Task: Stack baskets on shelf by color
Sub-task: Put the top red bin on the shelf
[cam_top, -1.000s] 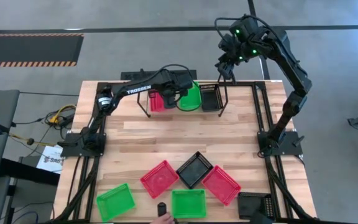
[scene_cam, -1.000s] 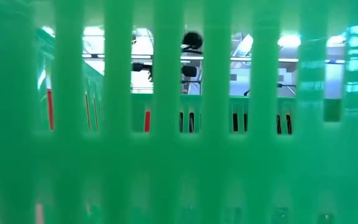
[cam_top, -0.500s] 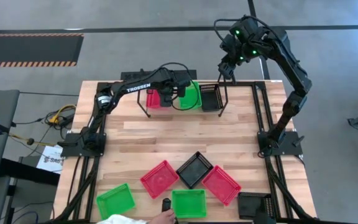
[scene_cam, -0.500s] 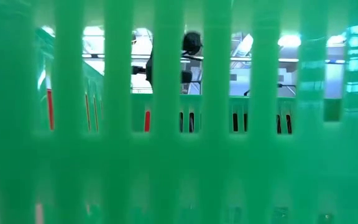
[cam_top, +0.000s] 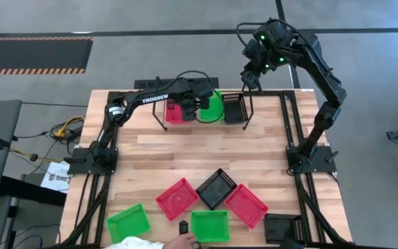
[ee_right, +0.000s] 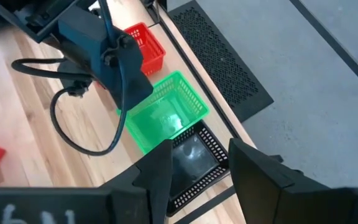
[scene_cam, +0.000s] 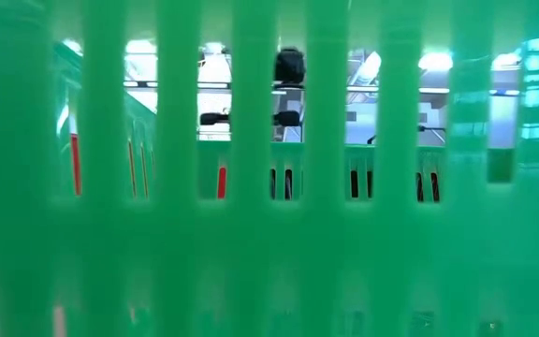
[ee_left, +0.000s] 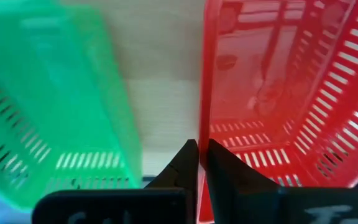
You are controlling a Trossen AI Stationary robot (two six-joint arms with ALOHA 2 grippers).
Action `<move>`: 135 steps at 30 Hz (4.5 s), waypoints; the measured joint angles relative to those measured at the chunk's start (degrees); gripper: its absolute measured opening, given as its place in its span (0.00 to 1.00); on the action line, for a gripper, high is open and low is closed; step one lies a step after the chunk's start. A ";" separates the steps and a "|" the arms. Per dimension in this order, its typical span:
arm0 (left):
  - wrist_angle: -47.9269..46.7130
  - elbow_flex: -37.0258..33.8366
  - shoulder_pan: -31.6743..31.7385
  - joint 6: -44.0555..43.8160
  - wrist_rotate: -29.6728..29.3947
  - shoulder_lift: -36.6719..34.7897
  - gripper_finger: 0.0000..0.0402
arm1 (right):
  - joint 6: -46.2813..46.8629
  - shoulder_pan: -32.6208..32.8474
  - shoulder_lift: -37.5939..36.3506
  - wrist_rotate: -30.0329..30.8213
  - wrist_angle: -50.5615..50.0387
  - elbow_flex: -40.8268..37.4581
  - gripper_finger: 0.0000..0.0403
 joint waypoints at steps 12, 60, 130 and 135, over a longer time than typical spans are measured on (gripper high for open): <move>0.24 0.00 0.09 -3.21 5.28 0.00 0.02 | -1.70 0.45 0.00 0.00 0.01 0.00 0.41; 11.04 6.70 -2.43 -48.89 -12.34 0.04 0.20 | -5.09 -1.72 0.00 2.95 -0.84 0.00 0.41; -2.81 -39.50 -20.34 -141.60 -23.99 -55.93 0.00 | 10.41 29.10 -0.06 -14.45 78.57 -60.63 0.00; -1.54 -39.50 -20.70 -140.87 -23.31 -55.93 0.00 | 10.75 25.52 0.85 -13.91 69.30 -60.59 0.00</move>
